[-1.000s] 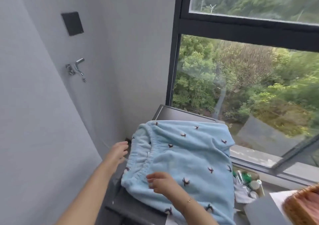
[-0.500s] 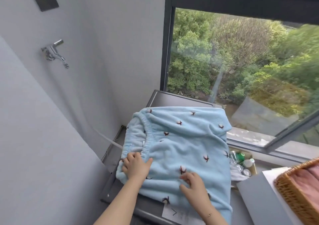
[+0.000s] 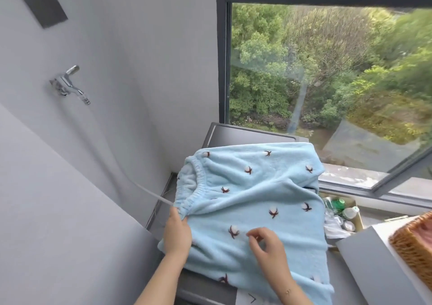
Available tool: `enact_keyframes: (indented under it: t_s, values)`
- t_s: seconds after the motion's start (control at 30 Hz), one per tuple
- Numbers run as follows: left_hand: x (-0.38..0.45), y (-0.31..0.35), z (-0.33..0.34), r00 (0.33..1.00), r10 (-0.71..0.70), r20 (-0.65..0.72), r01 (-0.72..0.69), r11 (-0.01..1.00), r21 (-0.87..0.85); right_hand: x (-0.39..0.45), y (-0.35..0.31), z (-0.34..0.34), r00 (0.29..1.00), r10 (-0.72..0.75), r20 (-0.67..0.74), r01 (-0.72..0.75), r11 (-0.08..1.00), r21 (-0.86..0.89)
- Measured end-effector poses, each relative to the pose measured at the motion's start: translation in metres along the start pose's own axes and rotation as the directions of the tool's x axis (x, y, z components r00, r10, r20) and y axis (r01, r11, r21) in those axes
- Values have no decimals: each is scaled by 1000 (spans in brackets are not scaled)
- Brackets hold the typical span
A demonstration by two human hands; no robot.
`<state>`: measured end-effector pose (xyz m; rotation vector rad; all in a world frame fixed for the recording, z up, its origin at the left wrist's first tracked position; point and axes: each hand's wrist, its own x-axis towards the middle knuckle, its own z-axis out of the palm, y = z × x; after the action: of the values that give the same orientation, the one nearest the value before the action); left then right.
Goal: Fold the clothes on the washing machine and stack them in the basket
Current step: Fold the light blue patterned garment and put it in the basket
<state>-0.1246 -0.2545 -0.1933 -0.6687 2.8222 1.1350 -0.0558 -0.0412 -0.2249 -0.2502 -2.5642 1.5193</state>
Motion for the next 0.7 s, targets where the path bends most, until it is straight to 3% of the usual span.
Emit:
enact_keyframes:
  t_s: [0.1,0.17,0.27,0.33,0.47,0.57,0.7]
  values:
    - [15,-14,-20,1000,-16,-5,16,999,-32,3,3,5,997,-23,-68,17,996,-83]
    - [28,-29,-29,999,-34,29,35,998,-46,4,3,17,999,-29,-26,22,972,-235]
    - [48,-49,-31,982,-119,147,114,992,46,-6,-3,47,988,60,141,25,846,-532]
    - [56,-56,-30,955,-168,245,144,983,114,-12,-4,59,991,66,120,32,739,-672]
    - [52,-55,-31,932,-125,341,148,988,-41,-15,-5,64,993,112,48,-34,635,-772]
    - [52,-56,-28,957,-68,282,98,991,-91,-16,-16,66,985,167,45,-71,624,-778]
    - [56,-57,-29,985,-56,162,58,998,-7,-25,-21,85,974,222,38,-124,667,-735]
